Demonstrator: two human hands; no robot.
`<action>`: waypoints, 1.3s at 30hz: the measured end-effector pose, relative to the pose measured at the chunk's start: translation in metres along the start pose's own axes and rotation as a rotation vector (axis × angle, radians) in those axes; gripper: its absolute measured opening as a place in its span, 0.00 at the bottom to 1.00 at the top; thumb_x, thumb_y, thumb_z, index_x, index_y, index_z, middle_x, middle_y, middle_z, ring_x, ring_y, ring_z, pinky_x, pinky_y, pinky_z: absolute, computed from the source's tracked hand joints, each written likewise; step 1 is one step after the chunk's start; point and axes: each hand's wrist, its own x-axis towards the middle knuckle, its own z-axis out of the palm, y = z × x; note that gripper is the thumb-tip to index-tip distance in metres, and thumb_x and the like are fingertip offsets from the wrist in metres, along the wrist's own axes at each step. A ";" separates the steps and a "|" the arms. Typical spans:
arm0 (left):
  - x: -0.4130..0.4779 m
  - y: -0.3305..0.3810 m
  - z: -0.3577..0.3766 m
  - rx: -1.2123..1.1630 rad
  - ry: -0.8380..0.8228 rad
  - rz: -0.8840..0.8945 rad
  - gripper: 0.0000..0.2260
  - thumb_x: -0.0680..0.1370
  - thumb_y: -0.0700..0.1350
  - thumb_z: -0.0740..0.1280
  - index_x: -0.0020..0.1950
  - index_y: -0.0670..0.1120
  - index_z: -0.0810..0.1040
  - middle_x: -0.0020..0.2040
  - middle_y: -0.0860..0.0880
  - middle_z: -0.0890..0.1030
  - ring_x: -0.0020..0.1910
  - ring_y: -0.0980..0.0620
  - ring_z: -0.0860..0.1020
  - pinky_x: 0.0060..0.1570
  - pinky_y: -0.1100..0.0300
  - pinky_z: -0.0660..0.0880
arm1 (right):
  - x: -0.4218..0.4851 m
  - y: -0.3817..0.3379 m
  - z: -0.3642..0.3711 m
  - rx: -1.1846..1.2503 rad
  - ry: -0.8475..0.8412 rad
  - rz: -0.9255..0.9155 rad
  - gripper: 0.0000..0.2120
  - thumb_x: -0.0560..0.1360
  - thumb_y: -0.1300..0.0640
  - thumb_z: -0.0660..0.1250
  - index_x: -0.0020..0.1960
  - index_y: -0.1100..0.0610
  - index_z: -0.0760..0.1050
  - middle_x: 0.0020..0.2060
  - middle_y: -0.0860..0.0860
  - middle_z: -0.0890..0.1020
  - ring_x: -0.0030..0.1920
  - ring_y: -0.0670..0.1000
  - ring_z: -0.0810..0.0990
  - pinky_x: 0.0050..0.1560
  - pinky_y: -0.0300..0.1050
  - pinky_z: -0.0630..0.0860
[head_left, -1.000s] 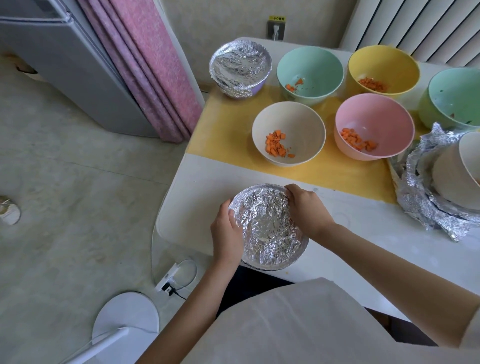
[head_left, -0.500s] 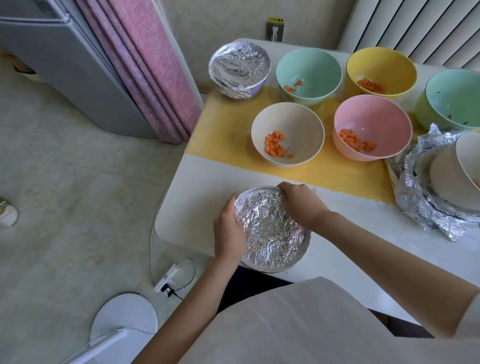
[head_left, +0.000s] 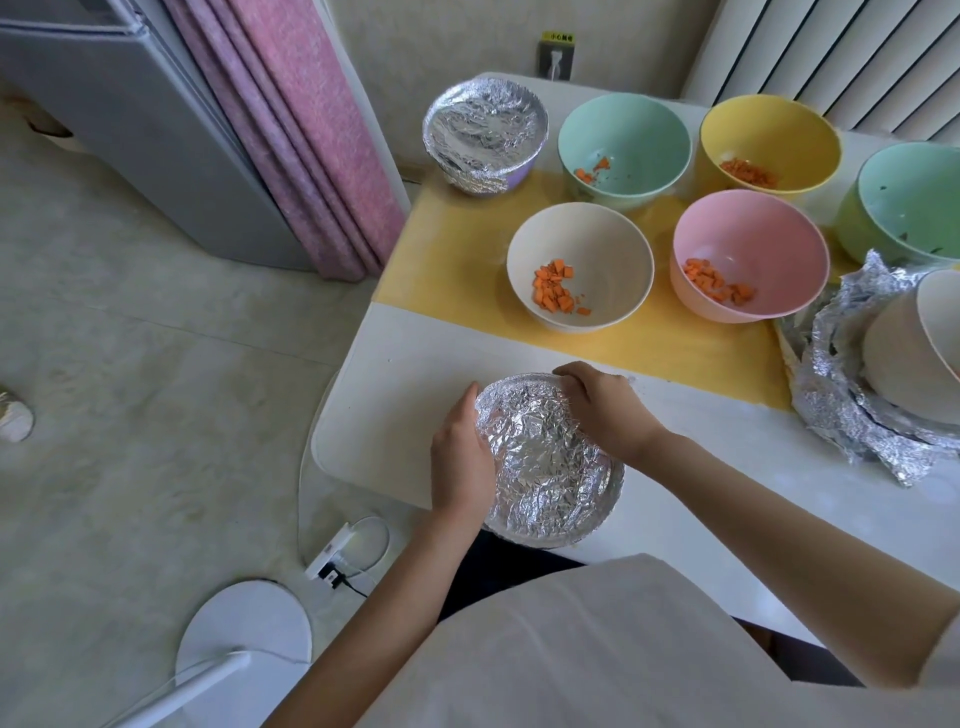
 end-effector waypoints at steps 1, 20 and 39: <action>0.000 0.000 0.000 -0.001 0.003 0.005 0.25 0.75 0.27 0.57 0.71 0.42 0.67 0.64 0.42 0.76 0.62 0.45 0.74 0.62 0.58 0.69 | -0.002 0.003 0.000 -0.014 0.008 0.009 0.14 0.82 0.58 0.54 0.58 0.62 0.74 0.46 0.59 0.82 0.48 0.61 0.78 0.44 0.45 0.63; -0.003 -0.007 -0.012 -0.032 -0.002 0.021 0.19 0.81 0.42 0.57 0.72 0.44 0.64 0.72 0.46 0.66 0.71 0.48 0.65 0.68 0.57 0.61 | -0.010 0.008 0.007 0.004 0.057 0.001 0.12 0.81 0.61 0.54 0.59 0.62 0.74 0.45 0.61 0.83 0.46 0.63 0.79 0.43 0.49 0.67; 0.020 0.007 -0.015 0.038 -0.069 0.389 0.08 0.78 0.36 0.63 0.54 0.42 0.79 0.45 0.46 0.83 0.42 0.48 0.80 0.40 0.63 0.71 | -0.013 -0.018 0.006 0.039 0.018 -0.227 0.11 0.80 0.61 0.58 0.58 0.59 0.76 0.47 0.54 0.83 0.46 0.56 0.81 0.46 0.43 0.72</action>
